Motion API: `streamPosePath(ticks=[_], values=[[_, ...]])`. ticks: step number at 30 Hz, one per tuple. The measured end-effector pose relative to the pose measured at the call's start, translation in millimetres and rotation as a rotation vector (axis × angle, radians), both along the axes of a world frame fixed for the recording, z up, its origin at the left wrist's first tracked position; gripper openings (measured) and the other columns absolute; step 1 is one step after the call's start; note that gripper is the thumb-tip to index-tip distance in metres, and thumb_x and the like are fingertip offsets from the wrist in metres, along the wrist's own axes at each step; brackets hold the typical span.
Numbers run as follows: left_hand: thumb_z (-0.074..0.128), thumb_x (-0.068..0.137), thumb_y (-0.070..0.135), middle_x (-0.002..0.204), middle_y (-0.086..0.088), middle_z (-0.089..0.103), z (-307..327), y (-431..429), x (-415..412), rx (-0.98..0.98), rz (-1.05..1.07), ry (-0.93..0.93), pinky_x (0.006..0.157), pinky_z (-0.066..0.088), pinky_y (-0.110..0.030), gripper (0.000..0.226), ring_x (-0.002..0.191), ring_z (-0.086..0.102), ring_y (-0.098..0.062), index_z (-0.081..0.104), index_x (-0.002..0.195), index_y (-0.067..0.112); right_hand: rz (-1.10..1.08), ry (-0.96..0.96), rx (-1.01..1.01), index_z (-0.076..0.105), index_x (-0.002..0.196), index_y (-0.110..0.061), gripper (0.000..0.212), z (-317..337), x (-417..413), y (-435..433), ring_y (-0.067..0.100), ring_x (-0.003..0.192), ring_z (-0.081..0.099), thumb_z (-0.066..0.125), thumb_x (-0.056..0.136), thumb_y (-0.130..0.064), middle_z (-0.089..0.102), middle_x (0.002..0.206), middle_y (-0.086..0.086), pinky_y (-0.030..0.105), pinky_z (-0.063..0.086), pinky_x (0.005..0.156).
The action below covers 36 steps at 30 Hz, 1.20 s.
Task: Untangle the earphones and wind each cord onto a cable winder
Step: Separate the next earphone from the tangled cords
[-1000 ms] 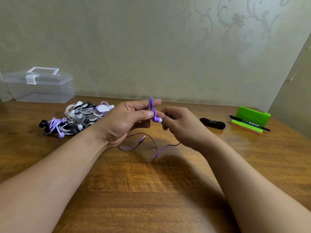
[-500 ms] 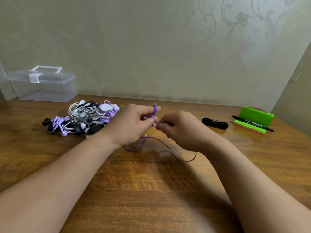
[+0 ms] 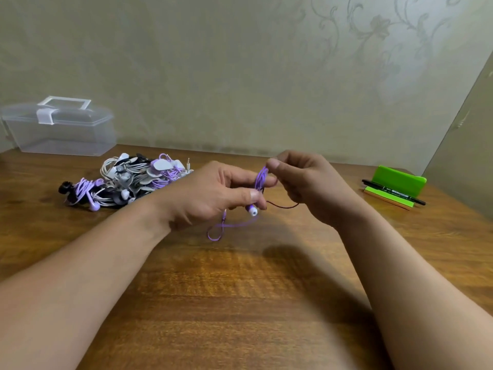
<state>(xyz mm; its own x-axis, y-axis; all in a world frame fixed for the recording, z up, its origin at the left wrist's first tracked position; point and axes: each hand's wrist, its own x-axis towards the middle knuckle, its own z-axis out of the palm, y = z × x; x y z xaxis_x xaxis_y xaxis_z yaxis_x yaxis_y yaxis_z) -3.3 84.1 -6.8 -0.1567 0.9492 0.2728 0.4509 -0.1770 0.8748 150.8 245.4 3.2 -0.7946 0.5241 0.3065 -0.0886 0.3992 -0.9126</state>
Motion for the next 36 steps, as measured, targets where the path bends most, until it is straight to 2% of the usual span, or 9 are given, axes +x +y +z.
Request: streamPosePath(ticks=[8, 10, 13, 15, 18, 24, 27, 30, 36], values=[[0.054, 0.101, -0.001, 0.094, -0.002, 0.076, 4, 4, -5, 0.161, 0.133, -0.323, 0.048, 0.035, -0.013, 0.027, 0.054, 0.045, -0.011, 0.072, 0.116, 0.011, 0.066, -0.227, 0.282, 0.076, 0.107, -0.023, 0.026, -19, -15, -25, 0.005, 0.061, 0.045, 0.056, 0.107, -0.038, 0.055, 0.069, -0.009, 0.024, 0.037, 0.058], [0.055, 0.102, 0.001, 0.105, 0.001, 0.075, 2, 3, -12, 0.149, 0.253, -0.193, 0.050, 0.039, -0.013, 0.024, 0.047, 0.044, -0.007, 0.074, 0.110, 0.014, 0.052, -0.291, 0.399, 0.077, 0.113, -0.027, 0.024, -15, -14, -30, 0.004, 0.064, 0.051, 0.055, 0.108, -0.034, 0.057, 0.069, -0.012, 0.020, 0.041, 0.060], [0.061, 0.102, 0.011, 0.119, 0.014, 0.074, -6, 6, -18, 0.115, 0.394, 0.086, 0.077, 0.051, -0.020, 0.023, 0.075, 0.063, 0.005, 0.075, 0.117, 0.021, -0.010, -0.341, 0.536, 0.078, 0.105, -0.026, 0.022, -9, -14, -35, 0.007, 0.061, 0.052, 0.058, 0.107, -0.035, 0.059, 0.066, -0.010, 0.023, 0.041, 0.058], [0.064, 0.101, 0.019, 0.097, 0.025, 0.073, -10, 5, -18, 0.066, 0.400, 0.262, 0.085, 0.049, -0.023, 0.029, 0.078, 0.060, 0.009, 0.072, 0.128, 0.026, -0.046, -0.336, 0.597, 0.075, 0.092, -0.022, 0.023, -5, -13, -37, 0.008, 0.054, 0.043, 0.061, 0.105, -0.035, 0.054, 0.060, -0.007, 0.023, 0.033, 0.051], [0.060, 0.103, 0.021, 0.079, 0.010, 0.069, -8, 1, -13, -0.024, 0.285, 0.489, 0.079, 0.050, -0.028, 0.018, 0.074, 0.061, -0.006, 0.076, 0.110, 0.024, -0.104, -0.285, 0.620, 0.068, 0.079, -0.024, 0.023, 2, -7, -32, 0.007, 0.052, 0.043, 0.068, 0.100, -0.035, 0.054, 0.061, -0.008, 0.018, 0.031, 0.048], [0.057, 0.105, 0.017, 0.069, 0.018, 0.059, 2, -4, -3, -0.124, 0.071, 0.388, 0.058, 0.037, -0.010, 0.016, 0.057, 0.051, 0.006, 0.072, 0.099, 0.019, -0.035, -0.181, 0.461, 0.074, 0.096, -0.020, 0.011, 12, 6, -16, 0.011, 0.078, 0.068, 0.076, 0.095, -0.031, 0.074, 0.086, 0.000, 0.033, 0.058, 0.072], [0.061, 0.103, 0.019, 0.064, 0.011, 0.053, 6, -9, -5, -0.136, -0.018, 0.228, 0.051, 0.030, -0.017, 0.018, 0.054, 0.039, -0.007, 0.075, 0.104, 0.009, 0.109, -0.117, 0.272, 0.071, 0.097, -0.009, 0.012, 12, 8, -12, 0.005, 0.063, 0.059, 0.073, 0.096, -0.021, 0.075, 0.084, 0.003, 0.021, 0.045, 0.056], [0.062, 0.098, 0.023, 0.079, -0.025, 0.048, 10, -14, -9, -0.117, -0.145, 0.022, 0.049, 0.029, -0.020, 0.027, 0.057, 0.033, -0.019, 0.074, 0.105, 0.000, 0.315, 0.007, -0.086, 0.067, 0.092, -0.009, 0.011, 7, 4, -10, 0.012, 0.058, 0.041, 0.067, 0.096, -0.019, 0.069, 0.081, 0.011, 0.021, 0.034, 0.050], [0.063, 0.094, 0.018, 0.090, -0.009, 0.069, 8, -15, -14, -0.132, -0.242, -0.210, 0.047, 0.030, -0.018, 0.034, 0.062, 0.035, -0.032, 0.073, 0.125, 0.007, 0.407, 0.095, -0.367, 0.067, 0.094, -0.006, 0.010, -2, -5, -16, 0.007, 0.054, 0.043, 0.065, 0.097, -0.015, 0.058, 0.070, 0.002, 0.017, 0.036, 0.046]])
